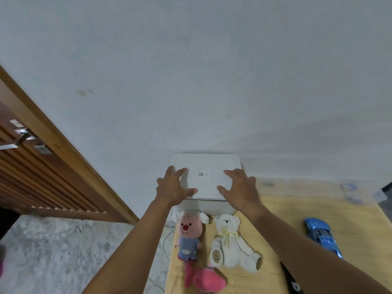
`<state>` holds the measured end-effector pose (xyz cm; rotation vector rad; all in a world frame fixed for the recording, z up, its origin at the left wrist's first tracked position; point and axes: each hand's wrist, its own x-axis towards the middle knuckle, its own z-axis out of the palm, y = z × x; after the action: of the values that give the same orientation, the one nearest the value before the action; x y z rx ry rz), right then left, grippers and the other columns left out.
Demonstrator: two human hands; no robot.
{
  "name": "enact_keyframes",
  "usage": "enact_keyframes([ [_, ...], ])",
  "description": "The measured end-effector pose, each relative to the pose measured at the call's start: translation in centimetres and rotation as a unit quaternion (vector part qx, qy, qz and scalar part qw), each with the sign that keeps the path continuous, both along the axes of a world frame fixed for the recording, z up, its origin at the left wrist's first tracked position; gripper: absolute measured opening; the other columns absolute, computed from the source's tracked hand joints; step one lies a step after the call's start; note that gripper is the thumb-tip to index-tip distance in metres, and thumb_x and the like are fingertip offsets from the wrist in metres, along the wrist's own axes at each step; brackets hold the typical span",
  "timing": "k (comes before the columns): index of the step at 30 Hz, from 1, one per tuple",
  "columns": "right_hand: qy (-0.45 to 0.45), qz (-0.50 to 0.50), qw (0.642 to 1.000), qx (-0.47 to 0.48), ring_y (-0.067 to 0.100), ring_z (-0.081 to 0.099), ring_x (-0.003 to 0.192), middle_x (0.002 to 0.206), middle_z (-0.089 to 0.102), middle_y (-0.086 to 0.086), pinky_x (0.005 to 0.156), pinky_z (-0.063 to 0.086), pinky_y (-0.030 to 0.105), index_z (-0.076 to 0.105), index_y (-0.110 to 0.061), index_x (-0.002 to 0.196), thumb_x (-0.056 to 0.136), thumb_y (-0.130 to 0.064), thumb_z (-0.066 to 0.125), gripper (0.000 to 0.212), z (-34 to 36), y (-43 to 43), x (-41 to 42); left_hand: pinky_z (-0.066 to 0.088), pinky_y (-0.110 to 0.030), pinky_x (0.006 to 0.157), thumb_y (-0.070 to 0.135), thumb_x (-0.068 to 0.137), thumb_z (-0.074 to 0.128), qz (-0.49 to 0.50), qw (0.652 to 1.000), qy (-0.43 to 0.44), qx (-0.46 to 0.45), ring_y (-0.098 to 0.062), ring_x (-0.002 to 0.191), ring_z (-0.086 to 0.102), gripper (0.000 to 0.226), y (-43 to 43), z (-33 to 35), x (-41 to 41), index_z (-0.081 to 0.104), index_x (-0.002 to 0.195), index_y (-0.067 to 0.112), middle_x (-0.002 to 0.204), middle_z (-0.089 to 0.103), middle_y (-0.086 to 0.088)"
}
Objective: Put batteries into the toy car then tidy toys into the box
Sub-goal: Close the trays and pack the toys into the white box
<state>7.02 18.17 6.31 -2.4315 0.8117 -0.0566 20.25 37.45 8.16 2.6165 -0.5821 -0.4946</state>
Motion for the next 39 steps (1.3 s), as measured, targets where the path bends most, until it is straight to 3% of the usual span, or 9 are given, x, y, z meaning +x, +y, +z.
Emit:
enact_keyframes([
  [4, 0.019, -0.015, 1.000, -0.005, 0.034, 0.034, 0.133, 0.159, 0.030, -0.010, 0.098, 0.042, 0.038, 0.041, -0.038, 0.150, 0.091, -0.057, 0.058, 0.064, 0.6, -1.2, -0.9, 0.032, -0.045, 0.114, 0.065, 0.074, 0.082, -0.005, 1.000, -0.030, 0.001, -0.036, 0.141, 0.037, 0.095, -1.8, 1.2, -1.5, 0.041, 0.155, 0.037, 0.160, 0.026, -0.005],
  [11, 0.038, -0.062, 0.997, -0.022, 0.035, 0.029, 0.144, 0.164, 0.021, -0.003, 0.112, 0.027, 0.038, 0.037, -0.033, 0.154, 0.091, -0.050, 0.058, 0.069, 1.6, -6.7, -7.0, 0.041, -0.048, 0.112, 0.063, 0.068, 0.085, -0.043, 0.998, -0.038, 0.004, -0.045, 0.137, 0.035, 0.098, -10.1, 2.6, -6.3, 0.041, 0.153, 0.039, 0.159, 0.023, -0.012],
  [20, 0.067, -0.143, 0.987, -0.022, 0.024, 0.032, 0.147, 0.162, 0.028, 0.000, 0.114, 0.023, 0.035, 0.044, -0.029, 0.150, 0.085, -0.042, 0.070, 0.071, 1.1, -18.2, -21.9, 0.037, -0.045, 0.112, 0.067, 0.068, 0.084, -0.119, 0.993, -0.001, 0.010, -0.039, 0.142, 0.031, 0.105, -23.4, 0.5, -19.2, 0.034, 0.155, 0.034, 0.155, 0.023, -0.013],
  [27, 0.108, -0.124, 0.986, -0.016, 0.020, 0.034, 0.146, 0.160, 0.033, 0.001, 0.113, 0.024, 0.037, 0.048, -0.029, 0.147, 0.082, -0.044, 0.073, 0.071, -2.5, -27.0, -34.6, 0.045, -0.047, 0.101, 0.072, 0.061, 0.084, -0.141, 0.986, 0.044, 0.071, -0.038, 0.130, 0.040, 0.112, -33.2, -3.0, -30.4, 0.028, 0.150, 0.032, 0.144, 0.025, -0.012],
  [32, 0.155, -0.100, 0.983, 0.000, 0.013, 0.030, 0.148, 0.161, 0.030, -0.002, 0.114, 0.021, 0.036, 0.046, -0.033, 0.146, 0.083, -0.046, 0.072, 0.070, -5.9, -32.0, -42.5, 0.046, -0.045, 0.102, 0.070, 0.061, 0.085, -0.152, 0.979, 0.085, 0.102, -0.043, 0.135, 0.038, 0.119, -38.0, -7.4, -38.1, 0.024, 0.153, 0.027, 0.150, 0.016, -0.017],
  [35, 0.174, -0.098, 0.979, 0.033, 0.018, 0.033, 0.147, 0.162, 0.030, -0.003, 0.114, 0.020, 0.034, 0.049, -0.035, 0.144, 0.080, -0.045, 0.073, 0.069, -7.5, -33.6, -45.4, 0.043, -0.049, 0.109, 0.068, 0.064, 0.084, -0.148, 0.975, 0.105, 0.131, -0.048, 0.141, 0.032, 0.120, -39.1, -9.4, -41.5, 0.020, 0.156, 0.026, 0.158, 0.007, -0.023],
  [39, 0.199, -0.100, 0.972, 0.079, 0.029, 0.033, 0.145, 0.163, 0.025, -0.007, 0.114, 0.024, 0.036, 0.047, -0.038, 0.145, 0.079, -0.044, 0.071, 0.070, -9.8, -34.3, -47.5, 0.045, -0.049, 0.109, 0.065, 0.071, 0.082, -0.153, 0.967, 0.110, 0.171, -0.047, 0.142, 0.032, 0.116, -39.5, -11.3, -44.2, 0.016, 0.158, 0.025, 0.157, 0.009, -0.022],
])
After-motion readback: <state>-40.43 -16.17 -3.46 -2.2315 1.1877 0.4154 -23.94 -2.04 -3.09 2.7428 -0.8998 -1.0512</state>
